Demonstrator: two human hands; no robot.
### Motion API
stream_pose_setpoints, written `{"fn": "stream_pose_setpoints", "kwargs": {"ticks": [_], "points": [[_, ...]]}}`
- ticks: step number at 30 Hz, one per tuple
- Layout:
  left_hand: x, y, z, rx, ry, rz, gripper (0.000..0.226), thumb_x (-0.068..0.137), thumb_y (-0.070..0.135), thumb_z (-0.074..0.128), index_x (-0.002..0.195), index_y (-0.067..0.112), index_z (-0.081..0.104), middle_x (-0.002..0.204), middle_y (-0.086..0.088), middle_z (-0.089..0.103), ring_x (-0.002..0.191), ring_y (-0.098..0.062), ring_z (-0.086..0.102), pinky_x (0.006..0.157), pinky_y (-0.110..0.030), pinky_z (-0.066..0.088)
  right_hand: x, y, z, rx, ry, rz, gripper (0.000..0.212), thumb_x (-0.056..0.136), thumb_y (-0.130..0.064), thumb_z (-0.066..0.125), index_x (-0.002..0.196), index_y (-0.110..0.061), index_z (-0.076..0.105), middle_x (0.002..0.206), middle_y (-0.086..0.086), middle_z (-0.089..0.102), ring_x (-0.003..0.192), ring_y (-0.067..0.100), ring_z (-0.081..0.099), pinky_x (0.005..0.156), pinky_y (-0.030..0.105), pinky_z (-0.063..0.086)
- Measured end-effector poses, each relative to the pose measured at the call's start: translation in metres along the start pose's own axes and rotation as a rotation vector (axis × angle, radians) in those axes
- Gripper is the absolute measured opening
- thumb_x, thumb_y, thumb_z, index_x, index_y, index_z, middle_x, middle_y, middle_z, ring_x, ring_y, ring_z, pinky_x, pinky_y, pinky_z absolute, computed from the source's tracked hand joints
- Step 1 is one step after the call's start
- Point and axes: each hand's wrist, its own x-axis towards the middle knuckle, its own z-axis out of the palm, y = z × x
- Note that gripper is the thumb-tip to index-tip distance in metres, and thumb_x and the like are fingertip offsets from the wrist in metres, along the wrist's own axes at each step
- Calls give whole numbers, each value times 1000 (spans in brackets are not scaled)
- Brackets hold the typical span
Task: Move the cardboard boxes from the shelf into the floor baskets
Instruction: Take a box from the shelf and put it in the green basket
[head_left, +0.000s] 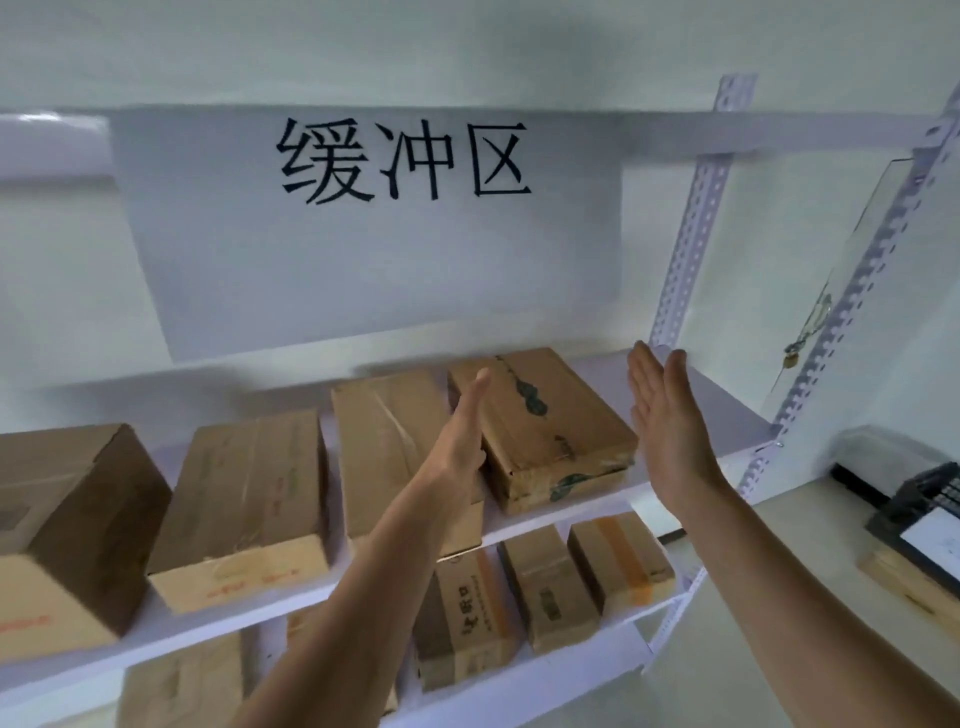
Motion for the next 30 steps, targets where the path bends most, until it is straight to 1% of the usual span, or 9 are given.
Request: {"fn": "stream_pose_setpoints", "kwargs": {"ticks": [5, 8, 11, 13, 15, 18, 22, 26, 30], "points": [[28, -8, 23, 49, 213, -83, 84, 103, 73, 51, 171, 31, 28, 180, -5, 22, 165, -35, 22, 132, -54, 17, 62, 23, -37, -50, -82, 110, 79, 101, -76, 14, 169, -36, 17, 177, -14, 14, 163, 8, 12, 133, 44, 5], [41, -14, 35, 28, 331, -138, 80, 106, 68, 51, 171, 26, 30, 180, -9, 23, 163, -37, 25, 130, -52, 22, 90, 35, -47, -105, -194, 261, 92, 92, -85, 17, 169, -35, 12, 177, -14, 9, 164, 10, 8, 133, 45, 5], [56, -19, 43, 22, 387, -178, 76, 106, 66, 53, 164, 18, 44, 169, -15, 45, 155, -36, 42, 130, -52, 31, 118, 45, -51, -144, -279, 348, 111, 77, -93, 24, 170, -33, 9, 178, -8, 6, 164, 14, 9, 132, 47, 7], [62, -23, 45, -13, 428, -189, 59, 106, 63, 54, 140, 15, 64, 129, -12, 79, 119, -24, 76, 102, -40, 62, 131, 49, -52, -126, -341, 421, 120, 70, -96, 26, 170, -32, 9, 178, -3, 8, 164, 19, 12, 130, 47, 10], [62, -20, 49, -47, 468, -197, 47, 106, 62, 55, 112, 17, 69, 82, -2, 84, 74, -15, 82, 61, -28, 66, 138, 51, -53, -90, -406, 459, 120, 68, -98, 28, 169, -36, 11, 178, 2, 12, 163, 25, 16, 129, 50, 15], [64, -18, 51, -55, 489, -237, 65, 104, 69, 51, 134, 14, 71, 121, -10, 79, 112, -29, 74, 96, -41, 60, 145, 53, -56, -52, -431, 476, 120, 67, -99, 32, 169, -38, 14, 175, 7, 25, 158, 31, 31, 116, 50, 35], [67, -16, 55, -103, 505, -188, 57, 104, 70, 50, 109, 20, 77, 108, -5, 76, 104, -26, 69, 84, -39, 53, 150, 49, -61, -17, -439, 435, 120, 69, -97, 36, 169, -32, 19, 175, 2, 27, 157, 28, 34, 107, 43, 37], [70, -13, 52, -123, 485, -93, 77, 104, 76, 42, 152, 17, 57, 146, -7, 64, 134, -29, 57, 109, -45, 43, 153, 42, -67, 82, -425, 320, 113, 81, -91, 35, 169, -22, 20, 174, 0, 28, 153, 17, 34, 113, 39, 33], [72, -4, 50, -148, 454, 78, 89, 104, 80, 25, 167, 19, 40, 163, -3, 51, 154, -31, 44, 118, -52, 35, 158, 34, -72, 167, -405, 233, 103, 89, -87, 28, 168, -22, 22, 175, 0, 25, 155, 16, 31, 126, 42, 24]]}}
